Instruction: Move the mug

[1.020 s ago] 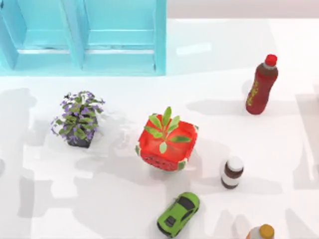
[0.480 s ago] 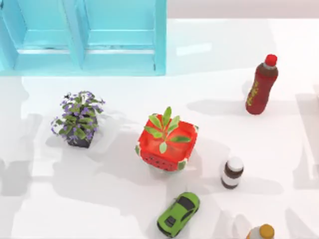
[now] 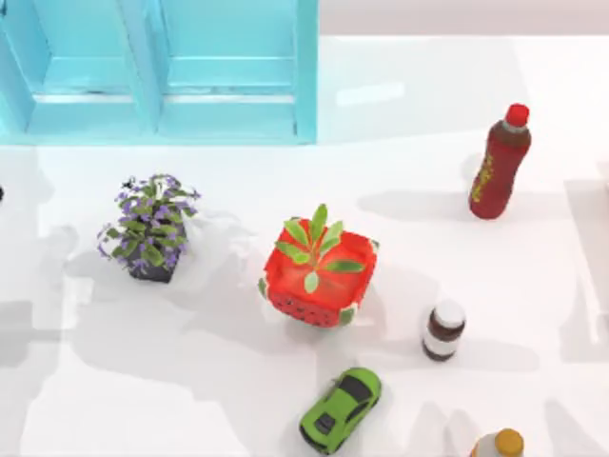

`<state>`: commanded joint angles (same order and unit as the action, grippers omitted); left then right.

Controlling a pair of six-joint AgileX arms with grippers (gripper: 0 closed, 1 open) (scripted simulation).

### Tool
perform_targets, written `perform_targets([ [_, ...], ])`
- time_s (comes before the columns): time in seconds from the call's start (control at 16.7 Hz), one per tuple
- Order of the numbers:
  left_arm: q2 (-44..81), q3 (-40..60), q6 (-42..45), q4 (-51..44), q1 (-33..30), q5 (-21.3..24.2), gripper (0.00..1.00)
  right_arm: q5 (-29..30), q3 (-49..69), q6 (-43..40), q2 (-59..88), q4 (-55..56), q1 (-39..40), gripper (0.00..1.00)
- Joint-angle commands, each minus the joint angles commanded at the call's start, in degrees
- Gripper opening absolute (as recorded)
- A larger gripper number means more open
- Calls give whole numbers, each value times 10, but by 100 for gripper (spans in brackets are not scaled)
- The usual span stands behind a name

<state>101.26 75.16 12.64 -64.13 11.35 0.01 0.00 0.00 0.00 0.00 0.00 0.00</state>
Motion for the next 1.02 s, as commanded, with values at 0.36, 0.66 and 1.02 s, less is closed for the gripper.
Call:
perform_targets([
  [0.36, 42, -101, 3, 147, 2, 0, 100, 0, 0, 0, 0, 0, 0, 100],
  [0.66, 45, -108, 4, 154, 3, 0, 100, 0, 0, 0, 0, 0, 0, 100],
  [1.02, 45, -108, 4, 154, 3, 0, 55, 0, 0, 0, 0, 0, 0, 100],
])
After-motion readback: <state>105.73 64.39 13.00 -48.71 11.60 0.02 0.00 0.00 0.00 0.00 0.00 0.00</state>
